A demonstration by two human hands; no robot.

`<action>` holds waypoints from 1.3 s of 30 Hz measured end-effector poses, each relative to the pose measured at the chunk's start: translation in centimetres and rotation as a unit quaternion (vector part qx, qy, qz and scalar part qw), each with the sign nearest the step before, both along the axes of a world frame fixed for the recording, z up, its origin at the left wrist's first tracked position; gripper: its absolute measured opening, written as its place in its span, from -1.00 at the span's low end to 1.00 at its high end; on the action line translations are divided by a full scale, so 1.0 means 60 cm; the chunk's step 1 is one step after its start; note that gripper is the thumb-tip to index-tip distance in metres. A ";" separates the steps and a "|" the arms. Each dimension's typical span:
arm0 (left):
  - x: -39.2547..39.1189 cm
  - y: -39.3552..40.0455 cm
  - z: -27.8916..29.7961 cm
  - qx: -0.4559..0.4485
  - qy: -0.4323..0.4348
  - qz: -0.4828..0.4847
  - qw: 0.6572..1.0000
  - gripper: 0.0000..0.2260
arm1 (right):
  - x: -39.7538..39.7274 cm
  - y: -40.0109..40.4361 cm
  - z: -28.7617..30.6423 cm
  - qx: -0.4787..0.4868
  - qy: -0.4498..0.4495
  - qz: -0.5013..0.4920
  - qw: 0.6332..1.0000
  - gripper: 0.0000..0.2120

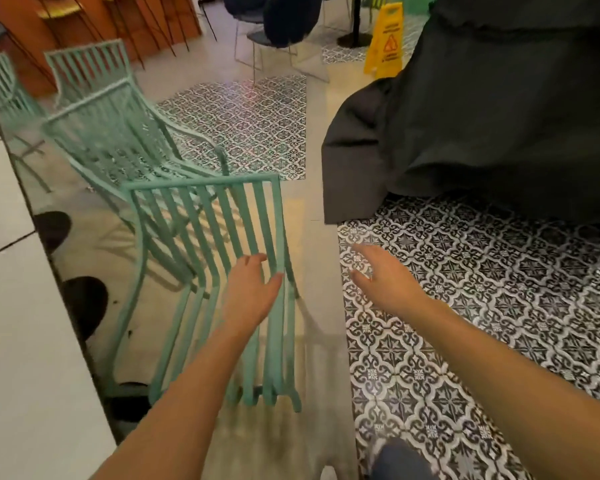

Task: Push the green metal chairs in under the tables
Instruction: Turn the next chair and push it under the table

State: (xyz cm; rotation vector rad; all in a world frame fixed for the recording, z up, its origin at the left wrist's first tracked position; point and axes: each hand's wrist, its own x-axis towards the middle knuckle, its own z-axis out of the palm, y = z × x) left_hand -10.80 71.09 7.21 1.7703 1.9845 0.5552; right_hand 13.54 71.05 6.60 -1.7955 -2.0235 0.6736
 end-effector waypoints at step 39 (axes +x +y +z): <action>-0.154 0.862 -0.154 -0.128 -0.087 0.686 0.711 -0.49 | -0.402 1.227 -0.056 -0.044 -0.061 0.624 0.778 -0.46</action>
